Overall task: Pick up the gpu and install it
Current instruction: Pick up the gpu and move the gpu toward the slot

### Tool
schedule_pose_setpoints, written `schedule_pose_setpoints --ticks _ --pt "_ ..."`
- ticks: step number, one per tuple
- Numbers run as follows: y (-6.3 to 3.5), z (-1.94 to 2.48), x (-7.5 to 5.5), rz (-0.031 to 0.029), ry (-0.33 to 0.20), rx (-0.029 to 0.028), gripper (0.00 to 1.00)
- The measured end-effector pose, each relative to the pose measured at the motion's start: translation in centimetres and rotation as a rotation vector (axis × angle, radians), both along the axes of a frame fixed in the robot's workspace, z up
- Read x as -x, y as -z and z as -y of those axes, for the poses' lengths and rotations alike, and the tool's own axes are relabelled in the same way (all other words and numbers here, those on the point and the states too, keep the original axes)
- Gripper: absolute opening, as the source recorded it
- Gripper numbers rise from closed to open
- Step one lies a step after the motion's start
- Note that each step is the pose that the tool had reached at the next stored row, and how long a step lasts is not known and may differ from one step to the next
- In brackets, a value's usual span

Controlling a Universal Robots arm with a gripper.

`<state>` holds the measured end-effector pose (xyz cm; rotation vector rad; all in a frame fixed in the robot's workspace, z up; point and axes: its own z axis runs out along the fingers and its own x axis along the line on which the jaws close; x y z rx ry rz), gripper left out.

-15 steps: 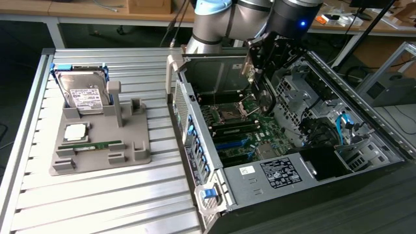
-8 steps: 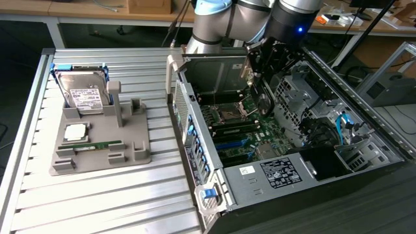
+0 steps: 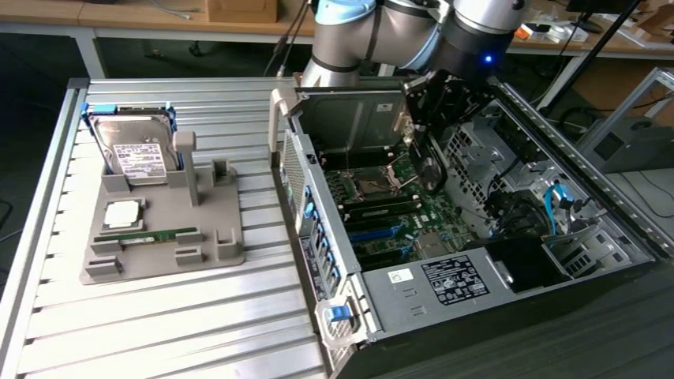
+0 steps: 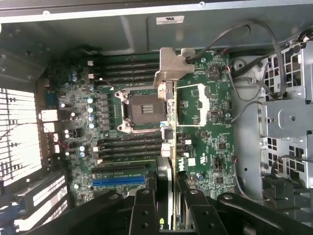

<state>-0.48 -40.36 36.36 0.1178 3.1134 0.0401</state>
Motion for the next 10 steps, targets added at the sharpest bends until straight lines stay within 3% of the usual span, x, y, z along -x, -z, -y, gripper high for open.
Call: schedule_pose_setpoints --ticks 10 --pt "0.78 0.0 -1.2 0.0 0.0 0.0005 0.27"
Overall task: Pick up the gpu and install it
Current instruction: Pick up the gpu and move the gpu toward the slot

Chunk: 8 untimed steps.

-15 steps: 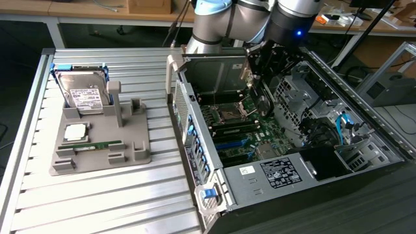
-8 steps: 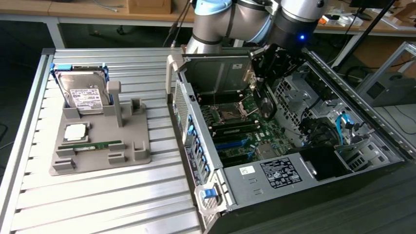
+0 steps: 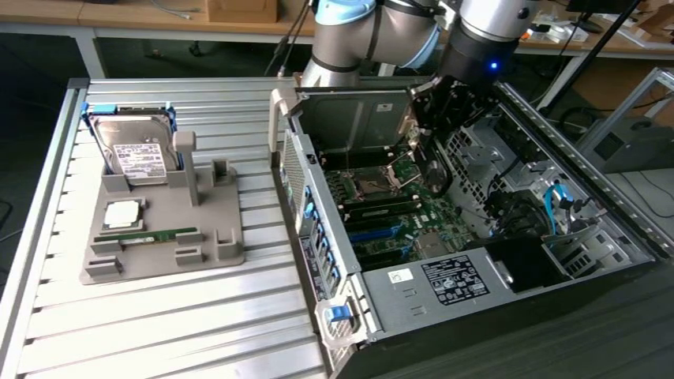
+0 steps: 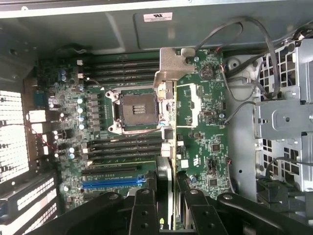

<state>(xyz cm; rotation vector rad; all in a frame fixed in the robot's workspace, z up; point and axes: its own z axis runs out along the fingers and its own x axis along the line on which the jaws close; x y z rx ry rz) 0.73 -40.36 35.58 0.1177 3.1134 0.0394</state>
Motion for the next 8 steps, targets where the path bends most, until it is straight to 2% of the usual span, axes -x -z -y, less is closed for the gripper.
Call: schedule_pose_setpoints --ticks 8 --pt "0.3 0.0 -0.46 0.0 0.0 0.0 0.27"
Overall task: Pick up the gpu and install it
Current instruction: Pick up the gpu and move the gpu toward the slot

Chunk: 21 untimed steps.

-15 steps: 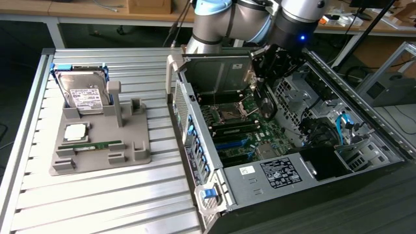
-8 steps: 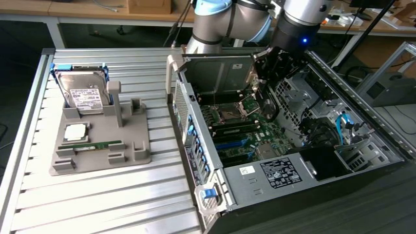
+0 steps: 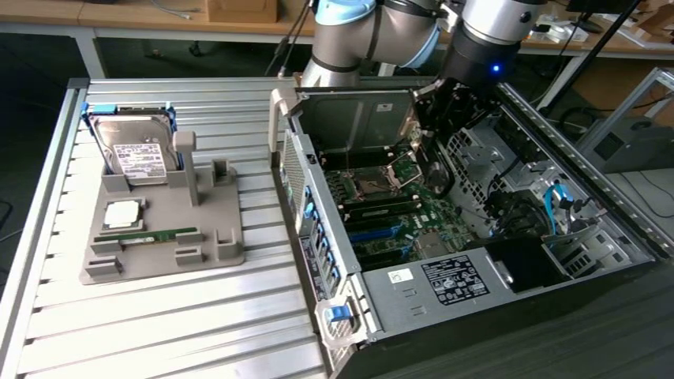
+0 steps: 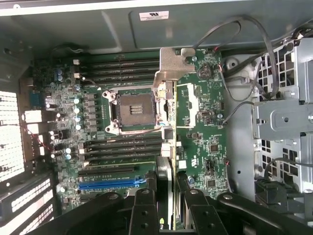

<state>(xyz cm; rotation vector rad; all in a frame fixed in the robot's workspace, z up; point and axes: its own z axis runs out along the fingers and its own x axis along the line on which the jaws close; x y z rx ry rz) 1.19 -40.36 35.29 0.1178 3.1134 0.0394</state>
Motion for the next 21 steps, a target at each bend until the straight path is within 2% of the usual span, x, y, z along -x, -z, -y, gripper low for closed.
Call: schedule_pose_setpoints --ticks 11,21 --pt "0.37 0.0 -0.68 -0.0001 0.0 0.0002 0.27" --pt "0.39 0.0 -0.76 0.0 0.0 0.0001 0.27"
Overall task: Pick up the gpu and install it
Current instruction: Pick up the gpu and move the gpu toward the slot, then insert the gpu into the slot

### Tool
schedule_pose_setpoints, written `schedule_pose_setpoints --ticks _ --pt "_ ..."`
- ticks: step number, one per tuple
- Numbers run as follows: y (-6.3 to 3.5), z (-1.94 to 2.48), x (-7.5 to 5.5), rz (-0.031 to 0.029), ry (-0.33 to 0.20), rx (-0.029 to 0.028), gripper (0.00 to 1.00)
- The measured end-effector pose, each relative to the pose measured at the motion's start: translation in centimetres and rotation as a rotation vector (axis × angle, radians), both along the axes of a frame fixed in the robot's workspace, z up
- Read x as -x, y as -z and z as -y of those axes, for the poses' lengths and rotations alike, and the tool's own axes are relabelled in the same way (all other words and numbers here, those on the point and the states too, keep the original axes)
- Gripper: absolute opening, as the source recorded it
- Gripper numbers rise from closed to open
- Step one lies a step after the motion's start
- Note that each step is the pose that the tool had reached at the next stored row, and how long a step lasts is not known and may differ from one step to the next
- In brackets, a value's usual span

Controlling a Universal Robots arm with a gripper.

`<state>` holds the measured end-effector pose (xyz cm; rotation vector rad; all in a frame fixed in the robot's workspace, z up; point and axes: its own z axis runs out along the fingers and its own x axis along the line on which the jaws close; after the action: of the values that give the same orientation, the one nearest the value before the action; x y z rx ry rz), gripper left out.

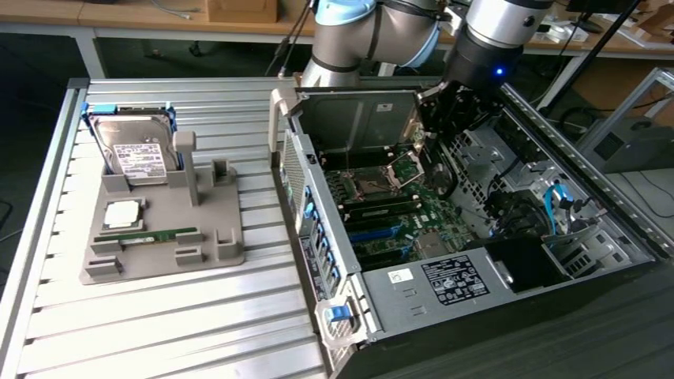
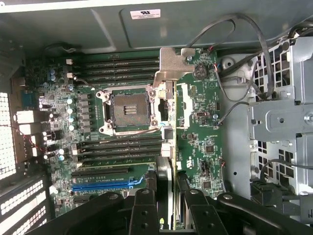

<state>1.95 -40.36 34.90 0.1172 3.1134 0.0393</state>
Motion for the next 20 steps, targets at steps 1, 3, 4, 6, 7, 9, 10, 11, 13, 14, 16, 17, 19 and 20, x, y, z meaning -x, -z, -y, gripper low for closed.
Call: schedule_pose_setpoints --ticks 1,3,4,6,7,9,10,11,13,14,16,17,19,20 --pt "0.0 0.0 0.0 0.0 0.0 0.0 0.27" --pt "0.0 0.0 0.0 0.0 0.0 0.0 0.27" --pt "0.0 0.0 0.0 0.0 0.0 0.0 0.27" --pt "0.0 0.0 0.0 0.0 -0.009 0.0 0.27" --pt "0.0 0.0 0.0 0.0 -0.019 0.0 0.27" --pt "0.0 0.0 0.0 0.0 -0.049 0.0001 0.27" --pt "0.0 0.0 0.0 0.0 -0.065 0.0003 0.27" --pt "0.0 0.0 0.0 0.0 -0.083 0.0003 0.27" --pt "0.0 0.0 0.0 0.0 -0.114 0.0005 0.27" --pt "0.0 0.0 0.0 0.0 -0.13 0.0006 0.27" --pt "0.01 0.0 0.0 0.0 -0.152 0.0006 0.27" --pt "0.01 0.0 0.0 0.0 -0.164 0.0006 0.27" --pt "0.01 0.0 0.0 0.0 -0.191 0.0007 0.27" --pt "0.02 0.0 0.0 0.0 -0.214 0.0008 0.27"
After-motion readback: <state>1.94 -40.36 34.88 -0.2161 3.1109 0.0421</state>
